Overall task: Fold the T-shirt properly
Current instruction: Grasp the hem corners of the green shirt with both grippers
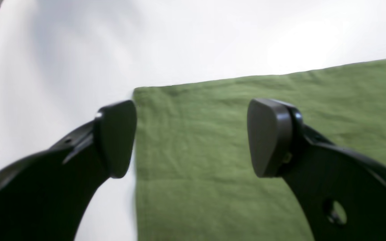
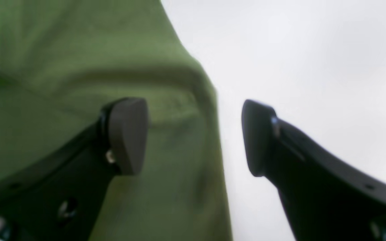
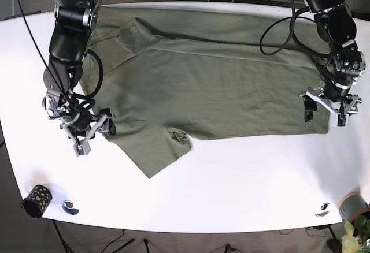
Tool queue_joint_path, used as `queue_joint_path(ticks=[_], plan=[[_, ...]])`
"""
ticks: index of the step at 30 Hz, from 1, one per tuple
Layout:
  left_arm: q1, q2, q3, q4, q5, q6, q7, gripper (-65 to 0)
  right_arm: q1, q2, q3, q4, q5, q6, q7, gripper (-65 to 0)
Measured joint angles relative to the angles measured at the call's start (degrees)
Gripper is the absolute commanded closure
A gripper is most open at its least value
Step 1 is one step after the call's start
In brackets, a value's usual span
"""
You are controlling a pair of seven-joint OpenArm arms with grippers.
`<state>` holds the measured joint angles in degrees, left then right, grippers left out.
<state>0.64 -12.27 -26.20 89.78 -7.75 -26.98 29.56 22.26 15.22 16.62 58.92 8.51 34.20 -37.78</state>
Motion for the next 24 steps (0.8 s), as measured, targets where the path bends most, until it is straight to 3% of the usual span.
queue_joint_path(ticks=[8,17,21,24], plan=[[0.3,0.1,0.0,-0.1,0.0,0.0,0.0,-48.2,5.3,0.7,-1.9,-14.4,-2.1,0.37,8.2,-40.3],[-1.4,0.0,-1.0,-3.7,-0.2,-0.1,3.5,-48.3,5.3,-1.9,-3.1,-15.0,-1.6,0.31,10.4,-39.5],[-4.3,-0.2,-3.6,-7.0,0.5,0.0,3.3,-48.3,5.3,-3.3,-3.2,-15.0,-0.8,0.37,10.5,-28.7],[-7.8,-0.5,-4.0,-11.2,5.0,0.2,3.1,-48.5,5.2,-3.6,-3.2,-15.1,-1.2,0.31,10.8,-17.1]])
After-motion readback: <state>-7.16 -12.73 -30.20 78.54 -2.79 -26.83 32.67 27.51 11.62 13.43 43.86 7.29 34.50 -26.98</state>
